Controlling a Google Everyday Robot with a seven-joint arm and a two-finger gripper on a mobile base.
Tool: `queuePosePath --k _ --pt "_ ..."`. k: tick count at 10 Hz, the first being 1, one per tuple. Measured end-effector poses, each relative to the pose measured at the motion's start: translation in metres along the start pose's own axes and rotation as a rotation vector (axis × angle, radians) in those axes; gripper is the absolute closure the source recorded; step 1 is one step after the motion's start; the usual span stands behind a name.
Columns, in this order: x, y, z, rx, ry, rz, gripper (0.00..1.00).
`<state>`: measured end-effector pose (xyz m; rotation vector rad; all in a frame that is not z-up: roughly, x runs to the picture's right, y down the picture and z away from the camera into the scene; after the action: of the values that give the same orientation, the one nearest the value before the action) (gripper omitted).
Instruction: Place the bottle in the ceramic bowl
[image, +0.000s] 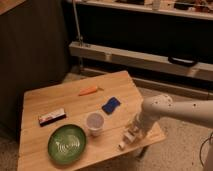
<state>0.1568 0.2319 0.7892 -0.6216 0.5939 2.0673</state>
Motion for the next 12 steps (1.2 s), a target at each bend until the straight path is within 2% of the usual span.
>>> queuePosePath --k 3,4,6,8,9,12 --pt "0.004 -0.003 0.017 0.004 0.022 -0.010 0.37" --pt "0.004 -0.004 0.021 0.004 0.023 -0.013 0.44" --pt "0.007 -0.006 0.024 0.010 0.024 -0.020 0.66" --pt "0.009 -0.008 0.023 0.019 0.024 -0.024 0.84" --pt "0.010 -0.007 0.018 0.031 0.016 -0.040 0.90" --pt "0.006 0.001 -0.018 0.034 -0.025 -0.069 0.90"
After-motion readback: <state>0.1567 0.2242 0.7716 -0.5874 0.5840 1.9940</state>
